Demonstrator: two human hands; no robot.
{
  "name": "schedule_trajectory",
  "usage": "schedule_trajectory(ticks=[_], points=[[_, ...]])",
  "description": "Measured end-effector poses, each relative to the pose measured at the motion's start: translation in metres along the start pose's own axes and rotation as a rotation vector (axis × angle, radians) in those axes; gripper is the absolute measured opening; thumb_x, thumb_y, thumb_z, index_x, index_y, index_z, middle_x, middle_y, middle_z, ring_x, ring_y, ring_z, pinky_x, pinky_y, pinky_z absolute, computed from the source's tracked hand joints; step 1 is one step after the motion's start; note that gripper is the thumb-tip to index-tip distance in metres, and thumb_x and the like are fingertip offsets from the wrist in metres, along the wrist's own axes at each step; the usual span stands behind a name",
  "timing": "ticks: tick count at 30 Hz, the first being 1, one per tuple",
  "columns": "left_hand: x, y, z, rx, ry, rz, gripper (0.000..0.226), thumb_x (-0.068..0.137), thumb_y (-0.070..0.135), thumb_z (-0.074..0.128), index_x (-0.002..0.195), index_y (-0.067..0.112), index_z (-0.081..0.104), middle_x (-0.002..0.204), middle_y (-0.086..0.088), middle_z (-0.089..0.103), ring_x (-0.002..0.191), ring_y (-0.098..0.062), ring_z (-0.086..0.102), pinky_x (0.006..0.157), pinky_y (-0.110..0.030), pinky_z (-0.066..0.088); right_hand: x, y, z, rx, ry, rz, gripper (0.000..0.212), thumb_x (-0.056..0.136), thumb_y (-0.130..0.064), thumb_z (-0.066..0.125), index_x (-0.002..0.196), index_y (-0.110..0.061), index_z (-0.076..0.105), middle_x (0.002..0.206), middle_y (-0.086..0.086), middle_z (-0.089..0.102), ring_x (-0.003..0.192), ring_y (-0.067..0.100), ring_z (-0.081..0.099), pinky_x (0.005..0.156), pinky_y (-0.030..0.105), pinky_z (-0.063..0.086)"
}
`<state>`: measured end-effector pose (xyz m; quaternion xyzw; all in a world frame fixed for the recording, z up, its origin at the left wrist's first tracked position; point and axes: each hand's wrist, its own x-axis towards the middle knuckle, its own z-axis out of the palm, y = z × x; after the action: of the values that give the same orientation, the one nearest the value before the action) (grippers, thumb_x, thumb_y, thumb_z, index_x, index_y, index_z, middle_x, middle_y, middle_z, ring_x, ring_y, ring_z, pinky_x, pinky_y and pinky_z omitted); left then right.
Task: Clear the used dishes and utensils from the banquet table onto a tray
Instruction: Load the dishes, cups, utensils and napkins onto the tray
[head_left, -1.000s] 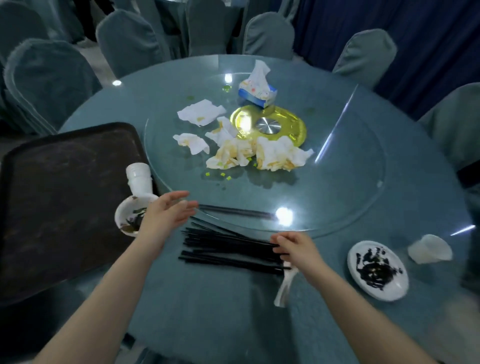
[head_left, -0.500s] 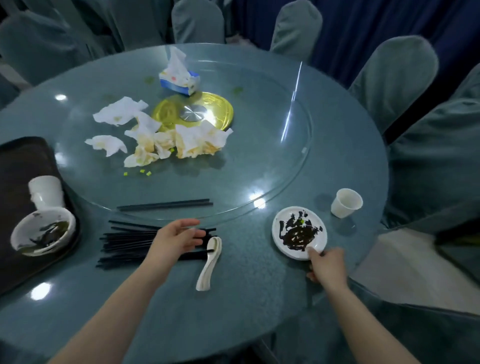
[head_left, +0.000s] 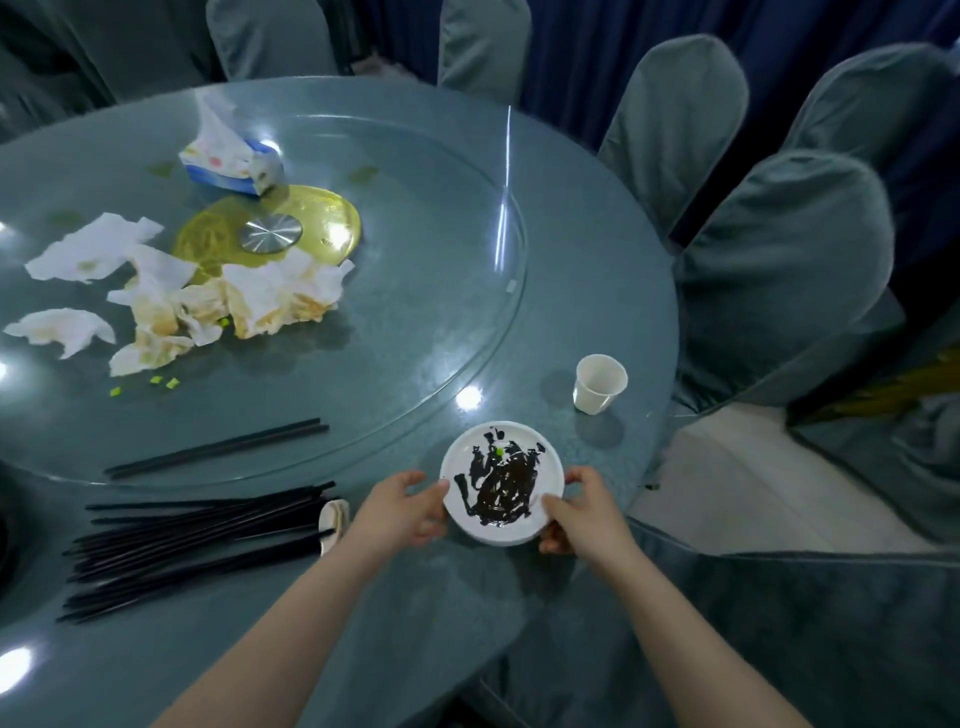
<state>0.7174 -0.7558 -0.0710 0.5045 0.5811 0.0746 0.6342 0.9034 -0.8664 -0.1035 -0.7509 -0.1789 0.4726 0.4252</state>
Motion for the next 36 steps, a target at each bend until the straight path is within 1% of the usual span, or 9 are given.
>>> schedule_trajectory(ticks=[3, 6, 10, 13, 16, 20, 23, 29, 36], points=[[0.003, 0.003, 0.005, 0.094, -0.033, -0.028, 0.052, 0.093, 0.032, 0.059, 0.137, 0.008, 0.041, 0.081, -0.007, 0.068, 0.052, -0.014, 0.065, 0.059, -0.026, 0.053, 0.001, -0.004, -0.007, 0.033, -0.022, 0.008, 0.020, 0.093, -0.006, 0.052, 0.105, -0.017, 0.041, 0.064, 0.015, 0.063, 0.039, 0.016, 0.058, 0.037, 0.022, 0.045], [0.003, 0.006, 0.011, 0.001, -0.098, -0.021, 0.030, 0.096, 0.020, 0.052, 0.123, 0.005, 0.051, 0.093, -0.013, 0.072, 0.070, -0.023, 0.072, 0.061, -0.028, 0.056, 0.005, -0.006, -0.011, 0.041, -0.075, -0.026, 0.019, 0.093, -0.010, 0.054, 0.108, -0.018, 0.044, 0.062, 0.010, 0.066, 0.042, 0.018, 0.058, 0.038, 0.021, 0.043], [0.005, 0.013, 0.013, -0.059, 0.075, 0.013, 0.021, 0.089, 0.001, 0.048, 0.109, 0.008, 0.049, 0.086, -0.018, 0.071, 0.059, -0.024, 0.070, 0.049, -0.027, 0.053, 0.014, -0.014, -0.009, 0.146, -0.088, -0.076, 0.019, 0.097, -0.031, 0.052, 0.105, -0.014, 0.055, 0.062, 0.004, 0.066, 0.052, 0.017, 0.062, 0.047, 0.027, 0.049], [0.006, 0.017, 0.002, -0.169, 0.145, 0.032, 0.026, 0.088, -0.003, 0.046, 0.110, 0.009, 0.049, 0.089, -0.020, 0.068, 0.057, -0.024, 0.068, 0.048, -0.027, 0.055, 0.033, -0.021, -0.010, 0.194, 0.170, -0.089, 0.029, 0.093, -0.035, 0.057, 0.110, -0.011, 0.056, 0.084, 0.007, 0.068, 0.067, 0.018, 0.064, 0.062, 0.033, 0.054], [0.001, 0.021, -0.016, -0.228, 0.179, 0.061, 0.028, 0.086, -0.002, 0.046, 0.111, 0.009, 0.052, 0.087, -0.019, 0.069, 0.058, -0.025, 0.067, 0.053, -0.031, 0.057, 0.059, -0.030, -0.021, 0.092, 0.481, -0.101, 0.052, 0.079, -0.032, 0.075, 0.121, -0.012, 0.052, 0.109, 0.003, 0.062, 0.091, 0.018, 0.060, 0.080, 0.031, 0.045], [-0.012, 0.024, -0.040, -0.282, 0.215, 0.093, 0.024, 0.086, -0.002, 0.047, 0.105, 0.010, 0.055, 0.080, -0.016, 0.071, 0.054, -0.024, 0.068, 0.050, -0.028, 0.054, 0.093, -0.053, -0.032, 0.105, 0.623, -0.090, 0.089, 0.066, -0.030, 0.084, 0.140, -0.013, 0.038, 0.140, 0.008, 0.045, 0.118, 0.025, 0.052, 0.096, 0.031, 0.038], [-0.024, 0.021, -0.059, -0.278, 0.220, 0.099, 0.021, 0.089, -0.001, 0.045, 0.105, 0.010, 0.055, 0.068, -0.012, 0.071, 0.053, -0.023, 0.067, 0.062, -0.036, 0.060, 0.113, -0.062, -0.033, 0.031, 0.584, -0.096, 0.092, 0.065, -0.028, 0.084, 0.142, -0.019, 0.035, 0.142, 0.007, 0.041, 0.122, 0.028, 0.049, 0.104, 0.039, 0.040], [-0.047, 0.008, -0.105, -0.372, 0.269, 0.119, 0.014, 0.094, 0.000, 0.041, 0.102, 0.002, 0.053, 0.047, 0.001, 0.060, 0.036, -0.011, 0.055, 0.066, -0.037, 0.050, 0.097, -0.062, 0.007, 0.050, 0.378, -0.235, 0.061, 0.069, -0.025, 0.082, 0.118, -0.023, 0.047, 0.103, -0.004, 0.057, 0.093, 0.021, 0.058, 0.075, 0.029, 0.041], [-0.071, -0.019, -0.177, -0.449, 0.404, 0.184, 0.008, 0.094, 0.003, 0.043, 0.094, 0.004, 0.051, 0.043, 0.005, 0.052, 0.034, -0.009, 0.049, 0.053, -0.028, 0.050, 0.052, -0.087, 0.091, 0.061, 0.082, -0.383, 0.059, 0.064, -0.019, 0.086, 0.110, -0.023, 0.049, 0.106, -0.001, 0.064, 0.089, 0.014, 0.063, 0.083, 0.032, 0.051]])
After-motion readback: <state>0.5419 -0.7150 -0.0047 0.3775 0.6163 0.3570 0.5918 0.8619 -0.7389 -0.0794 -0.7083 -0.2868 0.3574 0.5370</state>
